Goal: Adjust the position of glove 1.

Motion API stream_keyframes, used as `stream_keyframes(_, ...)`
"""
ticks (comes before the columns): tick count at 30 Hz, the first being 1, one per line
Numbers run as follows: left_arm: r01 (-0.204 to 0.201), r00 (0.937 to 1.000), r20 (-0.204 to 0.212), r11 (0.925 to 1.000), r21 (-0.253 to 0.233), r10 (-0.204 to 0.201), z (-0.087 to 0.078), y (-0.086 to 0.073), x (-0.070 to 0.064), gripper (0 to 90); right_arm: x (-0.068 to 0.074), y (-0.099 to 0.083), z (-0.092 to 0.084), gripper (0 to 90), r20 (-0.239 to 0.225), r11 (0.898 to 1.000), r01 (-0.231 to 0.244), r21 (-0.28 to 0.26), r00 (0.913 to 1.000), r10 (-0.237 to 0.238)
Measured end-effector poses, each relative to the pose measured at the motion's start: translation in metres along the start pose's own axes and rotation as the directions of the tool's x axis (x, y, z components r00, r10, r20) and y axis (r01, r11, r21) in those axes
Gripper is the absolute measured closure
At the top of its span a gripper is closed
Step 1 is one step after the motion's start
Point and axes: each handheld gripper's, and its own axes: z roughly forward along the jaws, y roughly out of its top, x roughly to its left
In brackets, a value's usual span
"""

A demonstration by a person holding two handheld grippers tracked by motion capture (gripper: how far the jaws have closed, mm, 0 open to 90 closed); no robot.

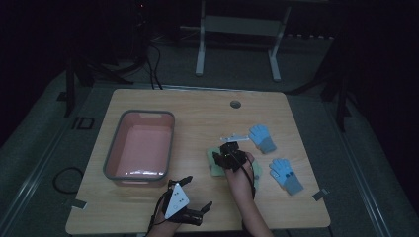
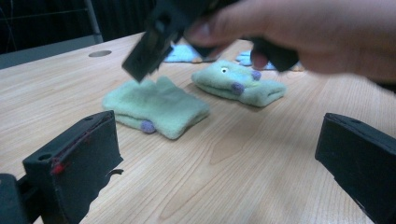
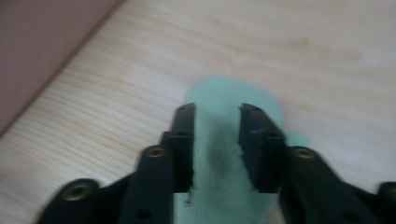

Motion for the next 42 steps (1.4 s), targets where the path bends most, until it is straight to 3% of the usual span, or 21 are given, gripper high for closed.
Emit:
stream_keyframes(2, -0.001, 1.0, 0.0, 1.0, -0.001, 0.001, 0.0, 0.0, 0.0, 0.0, -0.002, 0.003, -0.004, 63.3, -0.01, 1.0, 0.014, -0.01, 0.9998, -0.015)
stream_keyframes(3, -0.003, 1.0, 0.001, 1.0, 0.001, 0.003, 0.0, 0.0, 0.0, 0.0, -0.005, 0.007, -0.011, 62.7, -0.008, 0.998, 0.055, -0.007, 0.9984, -0.055)
stream_keyframes(9, 0.0, 1.0, 0.002, 1.0, -0.001, 0.0, 0.0, 0.0, 0.0, 0.0, -0.016, 0.007, -0.021, 63.0, -0.015, 0.994, 0.107, 0.026, 0.9942, -0.107)
stream_keyframes(11, 0.002, 1.0, 0.001, 1.0, -0.003, -0.002, 0.0, 0.0, 0.0, 0.0, -0.03, 0.0, -0.029, 64.1, -0.004, 0.99, 0.129, 0.051, 0.9917, -0.129)
stream_keyframes(17, -0.001, 1.0, -0.002, 1.0, 0.0, 0.001, 0.0, 0.0, 0.0, 0.0, -0.056, -0.017, -0.044, 66.1, 0.001, 0.986, 0.142, 0.089, 0.9898, -0.143)
stream_keyframes(23, 0.0, 1.0, -0.004, 1.0, 0.001, 0.0, 0.0, 0.0, 0.0, 0.0, -0.075, -0.034, -0.054, 65.4, -0.001, 0.985, 0.125, 0.115, 0.9921, -0.126)
stream_keyframes(27, 0.003, 1.0, -0.004, 1.0, 0.004, -0.003, 0.0, 0.0, 0.0, 0.0, -0.08, -0.045, -0.054, 63.0, 0.004, 0.984, 0.123, 0.132, 0.9922, -0.125)
stream_keyframes(32, 0.003, 1.0, -0.005, 1.0, 0.002, -0.003, 0.0, 0.0, 0.0, 0.0, -0.087, -0.059, -0.042, 63.0, 0.015, 0.979, 0.103, 0.175, 0.9941, -0.107)
stream_keyframes(40, 0.003, 1.0, -0.007, 1.0, 0.001, -0.003, 0.0, 0.0, 0.0, 0.0, -0.081, -0.069, -0.038, 70.2, 0.05, 0.979, 0.143, 0.143, 0.9871, -0.152)
stream_keyframes(42, 0.002, 1.0, -0.007, 1.0, 0.002, -0.002, 0.0, 0.0, 0.0, 0.0, -0.08, -0.07, -0.037, 75.7, 0.051, 0.981, 0.14, 0.136, 0.9876, -0.148)
